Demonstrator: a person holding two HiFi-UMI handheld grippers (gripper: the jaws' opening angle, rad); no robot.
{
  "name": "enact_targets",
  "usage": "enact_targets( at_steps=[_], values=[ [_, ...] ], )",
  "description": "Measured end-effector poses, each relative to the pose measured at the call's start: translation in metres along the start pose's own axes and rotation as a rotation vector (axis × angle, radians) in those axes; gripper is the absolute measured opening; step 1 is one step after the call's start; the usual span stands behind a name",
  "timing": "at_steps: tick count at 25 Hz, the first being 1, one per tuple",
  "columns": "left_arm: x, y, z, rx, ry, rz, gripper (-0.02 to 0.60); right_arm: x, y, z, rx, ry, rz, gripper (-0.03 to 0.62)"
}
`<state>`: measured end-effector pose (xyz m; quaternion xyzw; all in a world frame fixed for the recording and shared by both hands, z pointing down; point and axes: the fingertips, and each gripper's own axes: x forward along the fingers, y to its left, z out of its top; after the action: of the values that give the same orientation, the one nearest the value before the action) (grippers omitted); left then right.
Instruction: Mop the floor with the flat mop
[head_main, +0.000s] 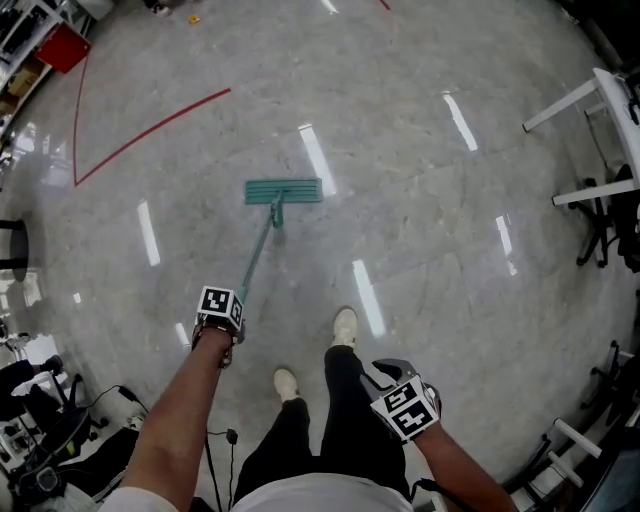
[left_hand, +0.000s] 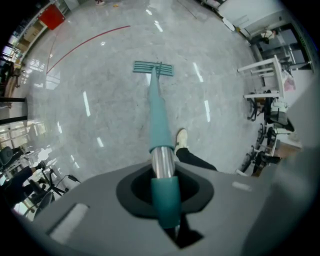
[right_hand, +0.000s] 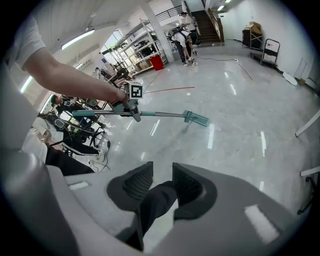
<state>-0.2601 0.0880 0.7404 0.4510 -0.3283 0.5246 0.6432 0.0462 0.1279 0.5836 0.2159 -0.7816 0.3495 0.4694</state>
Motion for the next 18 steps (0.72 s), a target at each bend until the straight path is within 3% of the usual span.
enact_targets(
  at_steps=[18],
  values=[
    [-0.043,-0.017,0.133,-0.012,-0.025,0.019,0.057,-0.016,-0.053,-0.003,0.029,0.026,-0.011,0.124]
  ],
)
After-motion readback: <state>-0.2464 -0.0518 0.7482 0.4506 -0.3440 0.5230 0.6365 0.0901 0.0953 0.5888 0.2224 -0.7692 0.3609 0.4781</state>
